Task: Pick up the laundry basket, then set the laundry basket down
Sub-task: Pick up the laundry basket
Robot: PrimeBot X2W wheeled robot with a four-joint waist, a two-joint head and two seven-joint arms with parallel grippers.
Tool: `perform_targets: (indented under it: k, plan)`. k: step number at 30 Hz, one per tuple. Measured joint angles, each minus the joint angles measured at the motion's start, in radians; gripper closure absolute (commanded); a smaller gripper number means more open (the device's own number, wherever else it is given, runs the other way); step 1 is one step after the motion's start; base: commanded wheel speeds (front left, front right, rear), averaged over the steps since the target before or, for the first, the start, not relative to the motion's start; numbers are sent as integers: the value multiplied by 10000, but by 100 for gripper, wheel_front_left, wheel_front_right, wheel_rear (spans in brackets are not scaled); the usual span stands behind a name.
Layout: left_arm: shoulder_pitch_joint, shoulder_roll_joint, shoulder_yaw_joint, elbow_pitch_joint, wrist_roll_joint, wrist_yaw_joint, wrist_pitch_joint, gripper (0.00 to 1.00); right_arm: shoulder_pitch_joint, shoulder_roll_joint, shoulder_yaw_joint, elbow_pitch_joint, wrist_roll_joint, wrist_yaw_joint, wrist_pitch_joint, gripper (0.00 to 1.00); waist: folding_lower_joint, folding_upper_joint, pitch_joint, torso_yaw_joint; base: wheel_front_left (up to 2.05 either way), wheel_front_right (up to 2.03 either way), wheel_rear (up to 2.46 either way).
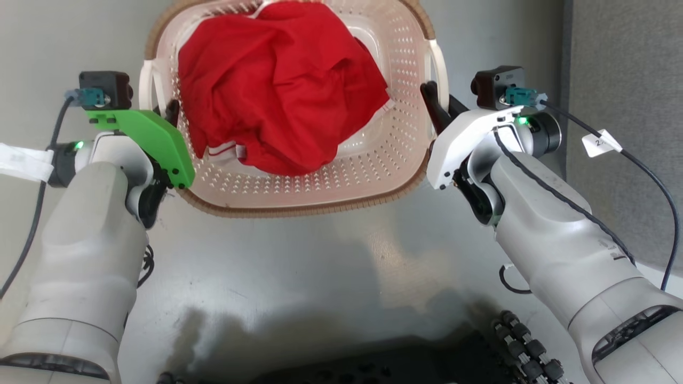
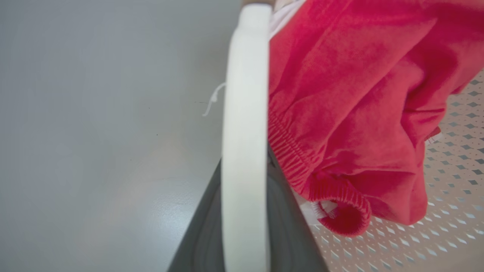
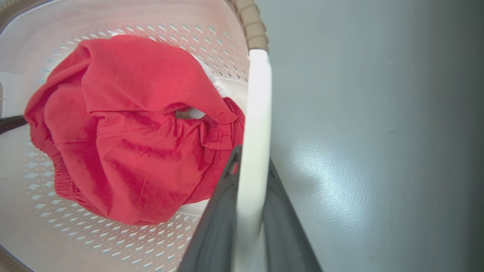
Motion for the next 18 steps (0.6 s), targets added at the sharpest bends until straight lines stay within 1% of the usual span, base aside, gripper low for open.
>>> perform_targets:
  k: [5,7,11,18]
  plan:
    - [40,-136,-75,353,-115,-69,0,100,68,44,157,368,255,8,31,100,0,0,-417,7,0,0,0]
    - [66,-221,-130,462,-201,-69,27,100,102,40,194,518,355,86,84,100,0,0,-600,8,0,0,0]
    - [180,-341,-311,660,-397,-69,121,100,256,31,261,761,635,107,249,100,0,0,-988,15,0,0,0]
    - [541,-487,-439,936,-798,-69,418,100,507,36,447,1133,984,305,715,100,0,0,-1720,48,0,0,0]
